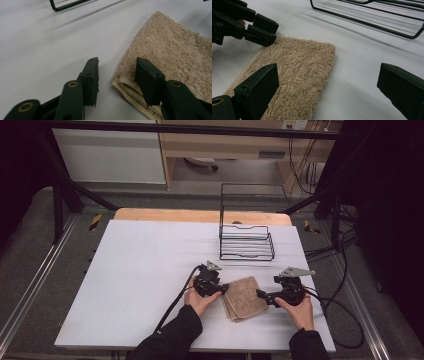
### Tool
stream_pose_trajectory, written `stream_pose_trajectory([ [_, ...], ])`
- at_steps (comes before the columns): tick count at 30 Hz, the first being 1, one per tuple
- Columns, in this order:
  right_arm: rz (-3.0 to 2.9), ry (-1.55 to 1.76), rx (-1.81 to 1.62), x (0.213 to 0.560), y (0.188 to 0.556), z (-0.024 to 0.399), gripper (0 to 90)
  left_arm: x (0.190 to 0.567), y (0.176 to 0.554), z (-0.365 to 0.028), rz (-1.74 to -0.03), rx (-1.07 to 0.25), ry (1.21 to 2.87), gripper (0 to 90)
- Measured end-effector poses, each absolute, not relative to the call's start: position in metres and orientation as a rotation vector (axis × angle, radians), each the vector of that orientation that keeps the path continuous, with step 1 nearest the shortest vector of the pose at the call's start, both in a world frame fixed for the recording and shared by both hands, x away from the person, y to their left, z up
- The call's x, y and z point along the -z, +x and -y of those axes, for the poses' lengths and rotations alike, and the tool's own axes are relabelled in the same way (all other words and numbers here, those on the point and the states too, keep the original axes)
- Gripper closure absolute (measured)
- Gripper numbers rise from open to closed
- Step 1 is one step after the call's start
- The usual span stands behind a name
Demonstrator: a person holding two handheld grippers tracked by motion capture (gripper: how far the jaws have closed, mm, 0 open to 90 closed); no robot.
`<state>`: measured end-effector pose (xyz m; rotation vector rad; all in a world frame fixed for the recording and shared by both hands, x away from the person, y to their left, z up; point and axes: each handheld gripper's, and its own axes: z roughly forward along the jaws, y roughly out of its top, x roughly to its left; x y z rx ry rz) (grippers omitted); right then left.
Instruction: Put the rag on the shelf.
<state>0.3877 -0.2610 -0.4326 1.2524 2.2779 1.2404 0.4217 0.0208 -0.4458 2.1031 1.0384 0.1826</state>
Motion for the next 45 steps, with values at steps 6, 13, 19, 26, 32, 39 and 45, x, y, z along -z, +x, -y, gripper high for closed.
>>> stream_pose_trajectory([
  [6, -2.268, 1.255, -1.248, 0.432, 0.389, 0.261, 5.1, 0.448, 0.422, -0.016, -1.046, -0.172, 2.108, 65.1],
  [13, -2.253, 1.27, -1.263, 0.432, 0.393, 0.261, 4.8, 0.449, 0.421, -0.014, -1.037, -0.162, 2.108, 72.9],
  [19, -2.262, 1.264, -1.264, 0.431, 0.399, 0.257, 2.8, 0.451, 0.42, -0.013, -1.035, -0.165, 2.102, 79.4],
  [26, -2.283, 1.278, -1.204, 0.433, 0.408, 0.247, 3.0, 0.45, 0.416, -0.01, -1.014, -0.219, 2.132, 80.0],
  [32, -2.295, 1.293, -1.18, 0.438, 0.424, 0.236, 19.9, 0.45, 0.416, -0.009, -1.006, -0.226, 2.138, 80.0],
  [39, -2.309, 1.313, -1.13, 0.446, 0.432, 0.233, 47.3, 0.451, 0.417, -0.009, -1.0, -0.22, 2.138, 80.0],
  [45, -2.348, 1.342, -1.134, 0.451, 0.435, 0.232, 56.8, 0.452, 0.417, -0.01, -0.999, -0.221, 2.128, 80.0],
])
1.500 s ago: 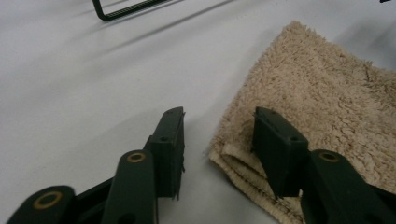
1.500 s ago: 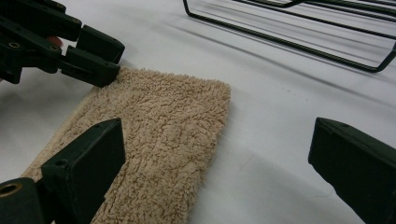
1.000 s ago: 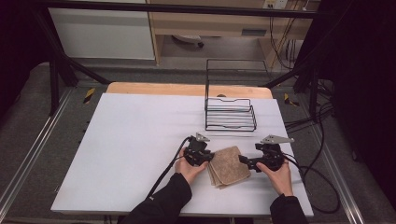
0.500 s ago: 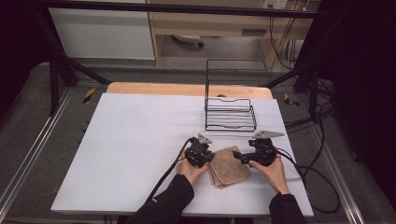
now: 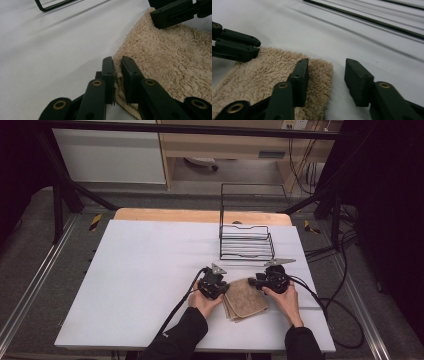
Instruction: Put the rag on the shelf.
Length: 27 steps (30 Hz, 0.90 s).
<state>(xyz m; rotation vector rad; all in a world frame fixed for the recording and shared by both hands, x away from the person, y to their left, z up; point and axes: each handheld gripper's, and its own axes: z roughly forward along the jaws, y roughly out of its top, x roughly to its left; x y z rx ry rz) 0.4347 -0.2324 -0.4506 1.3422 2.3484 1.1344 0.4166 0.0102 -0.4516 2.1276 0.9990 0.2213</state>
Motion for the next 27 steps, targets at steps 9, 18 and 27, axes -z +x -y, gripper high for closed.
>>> stream_pose_trajectory([
  [9, -2.406, 1.371, -1.171, 0.452, 0.434, 0.231, 79.2, 0.452, 0.42, -0.013, -1.012, -0.174, 2.115, 80.3],
  [18, -2.393, 1.366, -1.19, 0.446, 0.43, 0.232, 85.2, 0.452, 0.422, -0.021, -1.051, -0.091, 2.042, 83.8],
  [27, -2.341, 1.309, -1.273, 0.428, 0.417, 0.237, 85.5, 0.442, 0.415, -0.027, -0.999, -0.097, 1.977, 84.4],
])
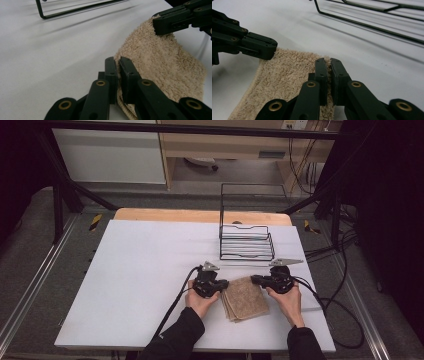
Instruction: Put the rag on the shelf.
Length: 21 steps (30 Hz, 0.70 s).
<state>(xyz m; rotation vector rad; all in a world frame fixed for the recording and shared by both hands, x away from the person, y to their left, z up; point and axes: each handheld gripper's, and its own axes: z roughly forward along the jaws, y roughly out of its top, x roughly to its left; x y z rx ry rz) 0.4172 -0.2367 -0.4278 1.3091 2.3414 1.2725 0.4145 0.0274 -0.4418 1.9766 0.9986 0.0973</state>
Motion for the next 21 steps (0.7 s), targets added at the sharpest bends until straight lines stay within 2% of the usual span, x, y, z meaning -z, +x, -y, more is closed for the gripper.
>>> stream_pose_trajectory([
  [21, -2.227, 1.212, -1.385, 0.397, 0.393, 0.241, 85.7, 0.406, 0.394, -0.033, -0.905, -0.171, 1.889, 84.8],
])
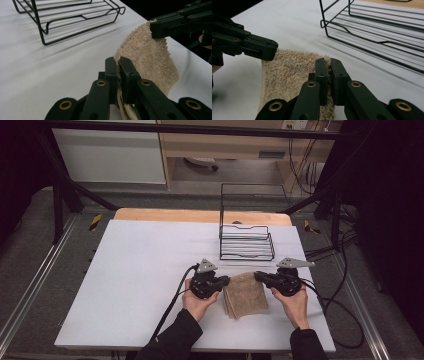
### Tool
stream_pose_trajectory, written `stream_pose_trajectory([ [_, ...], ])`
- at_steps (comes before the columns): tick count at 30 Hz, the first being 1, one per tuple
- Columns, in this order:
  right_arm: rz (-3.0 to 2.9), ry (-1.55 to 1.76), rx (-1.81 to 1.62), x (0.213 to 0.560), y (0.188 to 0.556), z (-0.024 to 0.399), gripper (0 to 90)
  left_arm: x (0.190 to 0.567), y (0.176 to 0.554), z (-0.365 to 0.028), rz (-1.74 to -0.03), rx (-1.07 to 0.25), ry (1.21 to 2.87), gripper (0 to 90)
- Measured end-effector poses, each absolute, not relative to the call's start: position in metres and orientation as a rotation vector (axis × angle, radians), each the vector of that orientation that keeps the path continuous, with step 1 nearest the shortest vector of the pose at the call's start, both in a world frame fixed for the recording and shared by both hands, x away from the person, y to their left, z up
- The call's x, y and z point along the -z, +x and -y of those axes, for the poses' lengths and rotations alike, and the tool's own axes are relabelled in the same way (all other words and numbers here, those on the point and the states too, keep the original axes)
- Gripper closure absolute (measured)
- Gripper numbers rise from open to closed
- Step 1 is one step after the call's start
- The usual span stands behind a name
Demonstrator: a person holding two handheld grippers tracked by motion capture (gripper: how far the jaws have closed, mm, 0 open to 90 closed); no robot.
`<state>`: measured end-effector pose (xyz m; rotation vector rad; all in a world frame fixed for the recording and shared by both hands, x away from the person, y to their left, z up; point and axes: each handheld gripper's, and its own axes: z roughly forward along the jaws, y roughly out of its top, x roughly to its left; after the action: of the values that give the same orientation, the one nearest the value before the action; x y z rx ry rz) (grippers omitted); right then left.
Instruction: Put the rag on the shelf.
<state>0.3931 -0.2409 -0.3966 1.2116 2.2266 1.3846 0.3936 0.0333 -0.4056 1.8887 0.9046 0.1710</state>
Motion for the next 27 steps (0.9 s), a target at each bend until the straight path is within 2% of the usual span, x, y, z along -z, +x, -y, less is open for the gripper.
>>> stream_pose_trajectory([
  [27, -2.05, 1.084, -1.493, 0.364, 0.376, 0.241, 85.8, 0.368, 0.386, -0.038, -0.815, -0.279, 1.828, 85.0],
])
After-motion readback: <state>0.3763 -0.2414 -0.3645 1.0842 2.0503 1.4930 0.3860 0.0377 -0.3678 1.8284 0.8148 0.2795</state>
